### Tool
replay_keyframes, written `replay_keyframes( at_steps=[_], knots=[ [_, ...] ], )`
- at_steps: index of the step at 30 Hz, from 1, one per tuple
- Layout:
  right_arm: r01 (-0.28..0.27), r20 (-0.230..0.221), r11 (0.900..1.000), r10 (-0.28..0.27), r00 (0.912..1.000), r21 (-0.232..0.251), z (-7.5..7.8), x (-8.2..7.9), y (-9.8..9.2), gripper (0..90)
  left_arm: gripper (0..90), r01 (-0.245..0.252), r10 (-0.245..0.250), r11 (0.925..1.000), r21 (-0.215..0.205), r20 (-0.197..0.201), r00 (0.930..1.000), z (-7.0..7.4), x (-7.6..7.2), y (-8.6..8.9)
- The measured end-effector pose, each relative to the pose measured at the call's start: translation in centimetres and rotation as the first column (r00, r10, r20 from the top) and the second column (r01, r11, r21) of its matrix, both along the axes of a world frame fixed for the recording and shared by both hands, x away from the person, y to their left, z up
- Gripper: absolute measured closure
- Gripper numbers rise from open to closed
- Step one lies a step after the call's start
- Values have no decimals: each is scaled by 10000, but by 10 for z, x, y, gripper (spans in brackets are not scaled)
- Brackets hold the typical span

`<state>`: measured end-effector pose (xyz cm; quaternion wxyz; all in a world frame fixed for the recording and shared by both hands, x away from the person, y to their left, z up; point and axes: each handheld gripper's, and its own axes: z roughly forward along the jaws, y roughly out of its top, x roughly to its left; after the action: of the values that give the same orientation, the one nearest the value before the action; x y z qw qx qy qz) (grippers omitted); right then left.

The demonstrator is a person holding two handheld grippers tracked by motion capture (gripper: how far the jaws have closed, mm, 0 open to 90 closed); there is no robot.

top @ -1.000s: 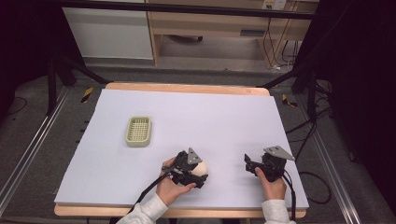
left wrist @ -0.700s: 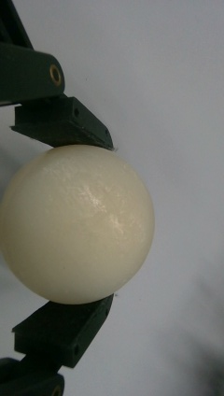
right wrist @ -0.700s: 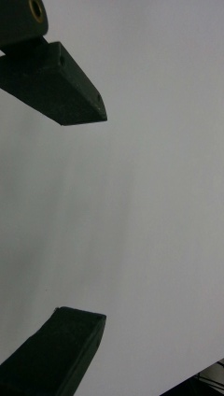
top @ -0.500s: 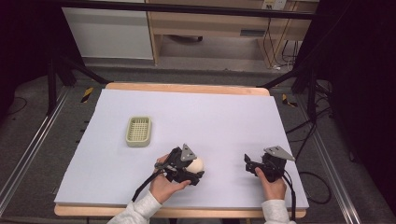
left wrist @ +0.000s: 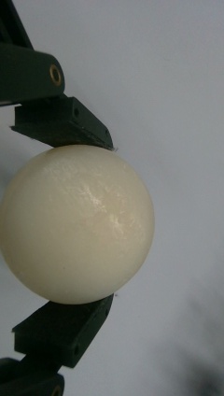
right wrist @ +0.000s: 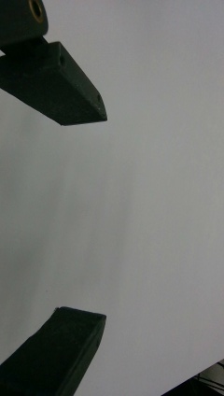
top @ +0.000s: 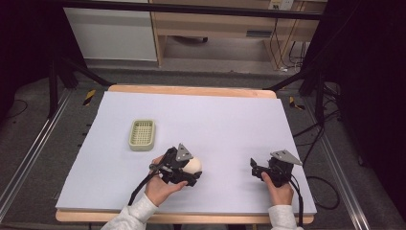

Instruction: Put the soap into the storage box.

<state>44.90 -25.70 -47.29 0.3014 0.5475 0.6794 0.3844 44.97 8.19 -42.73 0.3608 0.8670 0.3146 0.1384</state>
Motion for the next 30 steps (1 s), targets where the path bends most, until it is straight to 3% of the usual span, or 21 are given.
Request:
replay_keyframes(
  at_steps=[30],
  knots=[
    [-26, -31, 10000, 26, 10000, -2, -1, 0, 1, 48, 237, -736, 739, 9969, -295, 107, 9972, 16, 11, 43]
  ],
)
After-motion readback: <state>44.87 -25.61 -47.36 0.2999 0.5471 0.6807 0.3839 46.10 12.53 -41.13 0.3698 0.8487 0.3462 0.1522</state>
